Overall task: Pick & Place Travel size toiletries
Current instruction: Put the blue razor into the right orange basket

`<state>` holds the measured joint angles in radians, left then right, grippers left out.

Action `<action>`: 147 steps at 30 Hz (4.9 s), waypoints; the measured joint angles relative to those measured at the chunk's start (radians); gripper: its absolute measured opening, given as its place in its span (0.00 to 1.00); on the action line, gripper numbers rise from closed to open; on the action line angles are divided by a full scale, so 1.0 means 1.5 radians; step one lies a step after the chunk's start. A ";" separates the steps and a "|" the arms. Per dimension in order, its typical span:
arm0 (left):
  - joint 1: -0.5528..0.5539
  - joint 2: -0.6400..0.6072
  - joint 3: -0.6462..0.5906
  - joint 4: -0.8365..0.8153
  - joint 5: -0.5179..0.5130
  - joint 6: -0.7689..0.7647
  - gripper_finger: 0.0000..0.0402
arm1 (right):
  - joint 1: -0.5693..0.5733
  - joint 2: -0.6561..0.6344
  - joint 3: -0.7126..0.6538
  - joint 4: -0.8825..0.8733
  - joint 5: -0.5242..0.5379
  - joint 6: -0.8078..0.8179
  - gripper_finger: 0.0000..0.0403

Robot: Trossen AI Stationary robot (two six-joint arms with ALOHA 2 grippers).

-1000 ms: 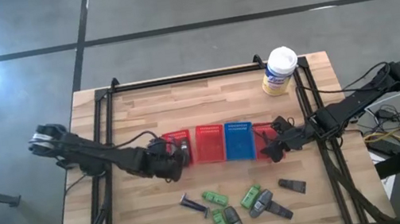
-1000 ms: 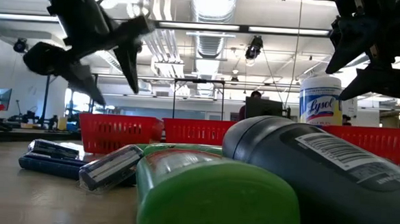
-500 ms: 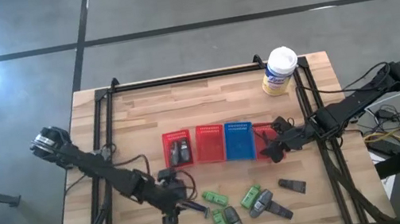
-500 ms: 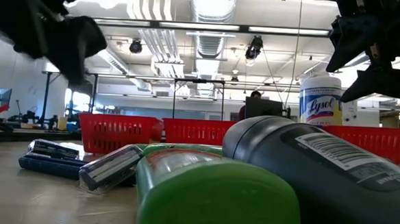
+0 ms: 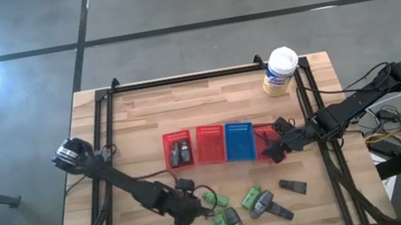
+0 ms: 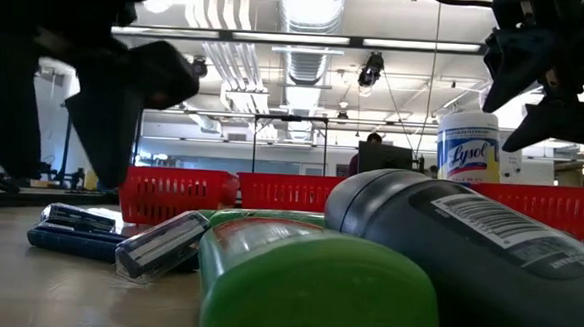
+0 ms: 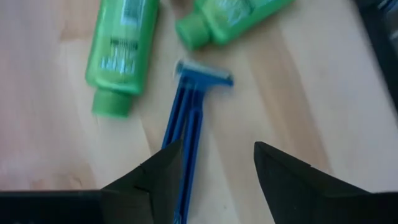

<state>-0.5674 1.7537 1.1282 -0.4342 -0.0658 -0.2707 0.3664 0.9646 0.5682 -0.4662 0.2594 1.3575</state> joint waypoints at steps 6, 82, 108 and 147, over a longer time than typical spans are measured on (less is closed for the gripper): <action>0.000 0.007 -0.002 -0.027 0.000 -0.015 0.50 | 0.000 0.000 0.000 -0.001 -0.002 -0.002 0.63; 0.088 -0.141 -0.084 -0.036 0.029 -0.429 0.23 | 0.000 0.000 0.000 0.138 0.003 -0.101 0.68; 0.038 0.160 0.165 -0.285 0.017 -0.589 0.68 | 0.001 0.000 0.000 0.083 -0.029 -0.103 0.73; 0.077 -0.136 0.002 -0.015 -0.188 -0.530 0.05 | 0.001 0.000 0.000 0.252 -0.055 -0.180 0.70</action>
<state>-0.4517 1.5494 1.1306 -0.4560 -0.3476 -1.0652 0.3679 0.9646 0.5678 -0.0877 0.1772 1.0870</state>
